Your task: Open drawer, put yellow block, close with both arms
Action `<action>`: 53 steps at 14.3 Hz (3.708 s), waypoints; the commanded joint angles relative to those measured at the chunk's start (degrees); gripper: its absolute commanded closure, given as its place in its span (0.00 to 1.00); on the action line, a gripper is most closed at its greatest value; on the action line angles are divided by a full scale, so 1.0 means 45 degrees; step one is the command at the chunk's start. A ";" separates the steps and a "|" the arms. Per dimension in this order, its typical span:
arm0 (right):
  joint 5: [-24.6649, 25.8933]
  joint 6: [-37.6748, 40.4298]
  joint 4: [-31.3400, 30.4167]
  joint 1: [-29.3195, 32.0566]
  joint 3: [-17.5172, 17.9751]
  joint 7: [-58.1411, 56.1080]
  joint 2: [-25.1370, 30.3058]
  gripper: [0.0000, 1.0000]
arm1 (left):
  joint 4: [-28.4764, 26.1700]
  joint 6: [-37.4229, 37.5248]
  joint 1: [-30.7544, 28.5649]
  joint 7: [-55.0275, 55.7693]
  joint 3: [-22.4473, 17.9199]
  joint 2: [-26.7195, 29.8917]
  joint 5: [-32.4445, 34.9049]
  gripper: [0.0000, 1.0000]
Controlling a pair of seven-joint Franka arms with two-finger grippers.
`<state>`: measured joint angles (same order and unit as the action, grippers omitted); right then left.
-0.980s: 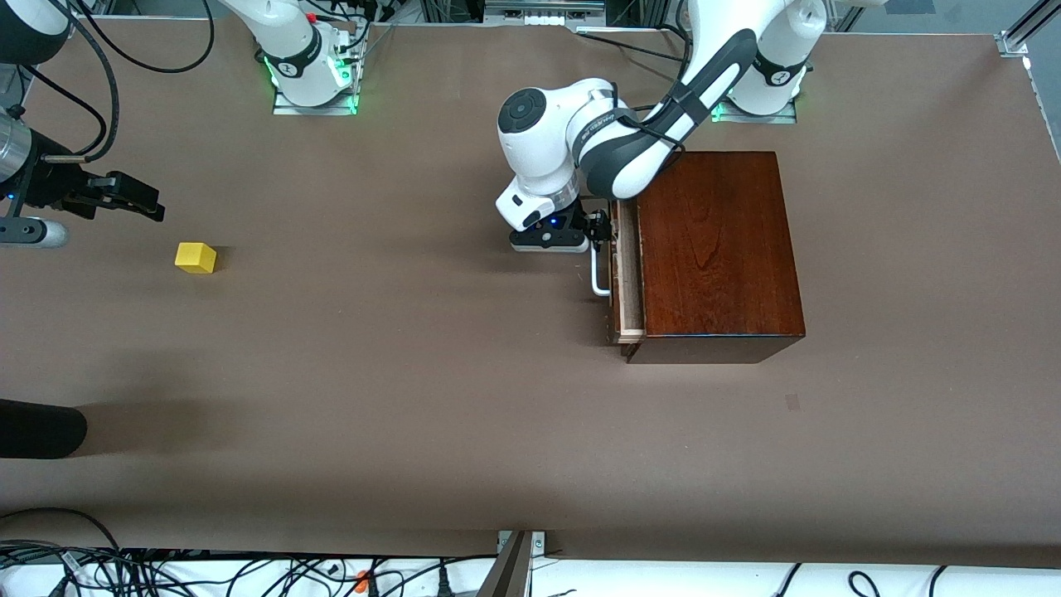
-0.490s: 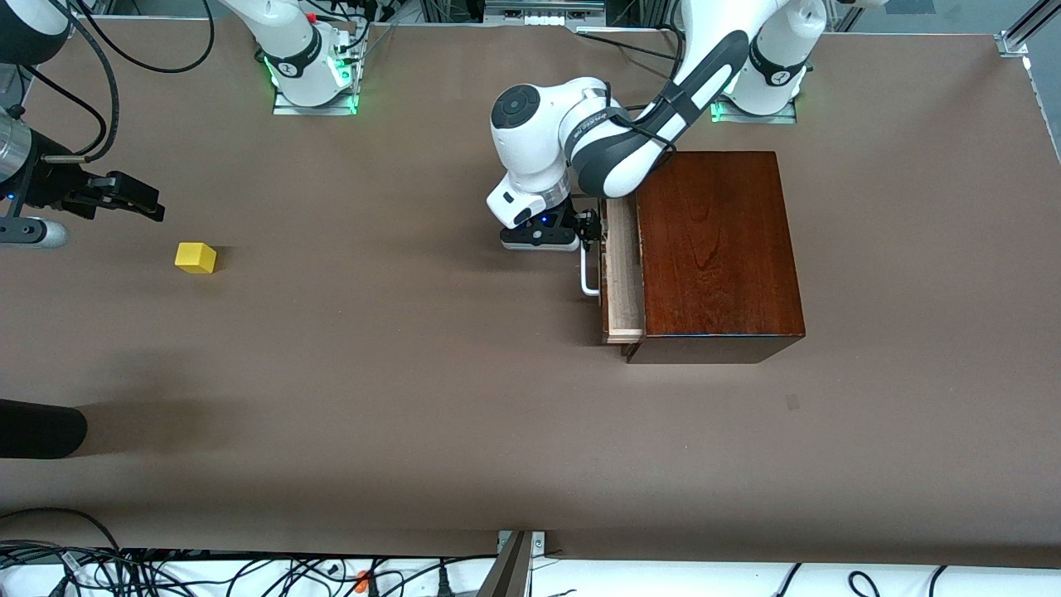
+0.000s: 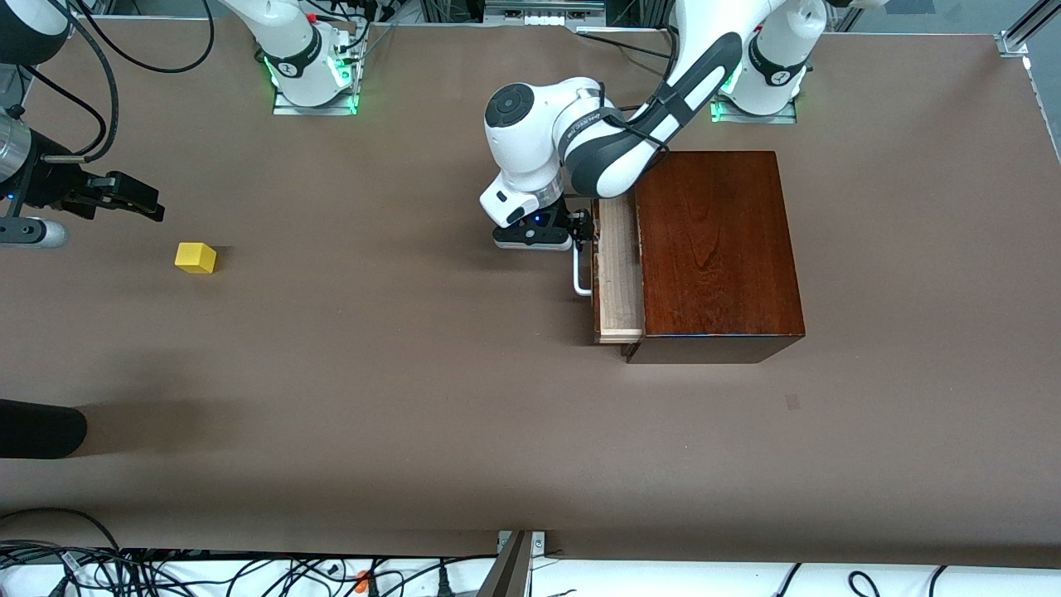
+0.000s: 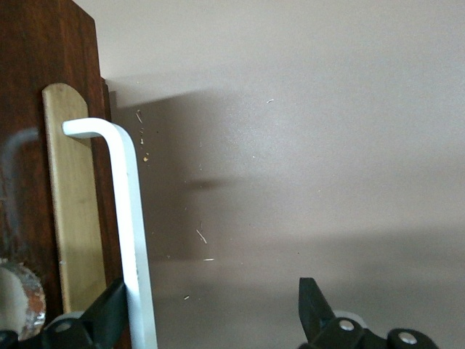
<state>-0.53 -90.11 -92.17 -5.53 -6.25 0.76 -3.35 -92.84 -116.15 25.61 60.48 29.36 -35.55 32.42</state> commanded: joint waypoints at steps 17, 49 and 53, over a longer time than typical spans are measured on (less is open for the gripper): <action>-0.0097 0.0084 0.0012 0.0057 -0.0038 0.0066 0.0022 0.00 | 0.2054 0.1702 0.0013 -0.0895 0.0213 0.0964 -0.1772 0.00; -0.0935 -1.2689 -0.9363 0.0194 -0.3807 -0.4212 -0.3024 0.00 | 0.0261 0.5811 -0.4890 -1.4163 -0.6232 0.7607 -0.6775 0.00; -0.1521 -1.3060 -0.9343 0.0194 -0.3553 -0.4697 -0.3432 0.00 | 0.0398 0.5889 -0.5241 -1.4123 -0.6193 0.7451 -0.7086 0.00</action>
<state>-4.90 -147.79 -134.47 -4.66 -22.74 -17.96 -17.54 -91.96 -90.97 2.76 -3.21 1.38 -2.03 2.57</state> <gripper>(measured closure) 0.000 0.000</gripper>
